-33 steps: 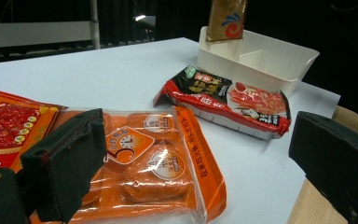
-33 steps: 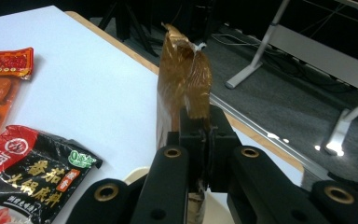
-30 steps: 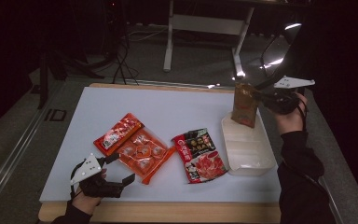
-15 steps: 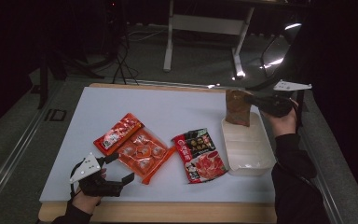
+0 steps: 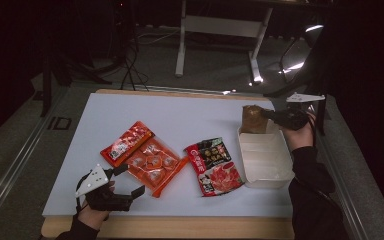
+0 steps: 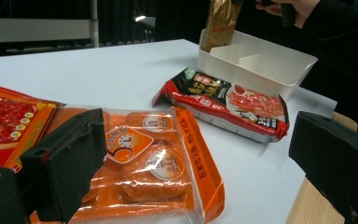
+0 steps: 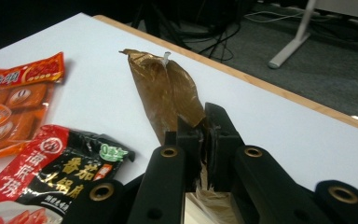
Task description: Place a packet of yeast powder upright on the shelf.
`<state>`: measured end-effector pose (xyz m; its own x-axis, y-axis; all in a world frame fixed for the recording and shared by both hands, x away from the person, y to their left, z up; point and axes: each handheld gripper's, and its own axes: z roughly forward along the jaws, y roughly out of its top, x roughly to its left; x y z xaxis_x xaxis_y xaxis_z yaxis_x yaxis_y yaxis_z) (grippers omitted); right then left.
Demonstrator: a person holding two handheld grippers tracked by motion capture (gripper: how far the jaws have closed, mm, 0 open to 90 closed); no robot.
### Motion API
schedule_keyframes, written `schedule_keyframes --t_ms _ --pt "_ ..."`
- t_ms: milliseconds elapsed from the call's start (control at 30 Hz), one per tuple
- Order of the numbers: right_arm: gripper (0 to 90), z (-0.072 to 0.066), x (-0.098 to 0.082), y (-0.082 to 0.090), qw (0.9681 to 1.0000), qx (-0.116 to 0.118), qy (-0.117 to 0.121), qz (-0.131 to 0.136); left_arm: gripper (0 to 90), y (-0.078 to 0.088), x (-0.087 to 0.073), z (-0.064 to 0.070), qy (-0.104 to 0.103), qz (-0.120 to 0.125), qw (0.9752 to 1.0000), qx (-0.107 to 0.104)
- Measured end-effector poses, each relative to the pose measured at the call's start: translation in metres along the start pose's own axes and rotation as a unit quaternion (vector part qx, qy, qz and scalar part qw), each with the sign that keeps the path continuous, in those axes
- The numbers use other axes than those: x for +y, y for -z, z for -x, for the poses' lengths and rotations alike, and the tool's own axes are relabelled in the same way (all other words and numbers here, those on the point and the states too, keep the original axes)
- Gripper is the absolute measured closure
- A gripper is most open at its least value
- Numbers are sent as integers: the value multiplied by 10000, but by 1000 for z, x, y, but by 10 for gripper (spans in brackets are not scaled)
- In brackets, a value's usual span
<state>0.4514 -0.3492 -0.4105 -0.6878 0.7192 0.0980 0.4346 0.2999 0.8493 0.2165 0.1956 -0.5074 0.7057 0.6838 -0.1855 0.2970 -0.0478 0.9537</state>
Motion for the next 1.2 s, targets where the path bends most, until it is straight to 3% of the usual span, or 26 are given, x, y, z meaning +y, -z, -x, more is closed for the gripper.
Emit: schedule_keyframes --t_ms 200,233,467,733,833,1033,1200 --pt "831 6 -4 5 9996 -238 -131 -65 46 -1 1 0 5 -24 10000 -39" --pt "799 7 -5 8 9992 -349 -191 -65 46 -1 1 0 -18 -53 10000 -32" --pt "614 0 -2 21 9985 -486 -193 136 46 -4 2 2 -28 -84 10000 5" --pt "481 -21 9 41 9978 -535 -81 371 46 -6 3 2 317 -479 9983 -62" --pt "435 -33 11 48 9972 -606 45 443 46 -7 5 2 296 -513 9982 -22" --pt "356 -57 9 65 9957 -630 78 677 46 -8 8 1 346 -530 9980 17" --pt "179 -78 6 77 9934 -619 -5 961 47 -9 14 2 306 -603 9977 8"
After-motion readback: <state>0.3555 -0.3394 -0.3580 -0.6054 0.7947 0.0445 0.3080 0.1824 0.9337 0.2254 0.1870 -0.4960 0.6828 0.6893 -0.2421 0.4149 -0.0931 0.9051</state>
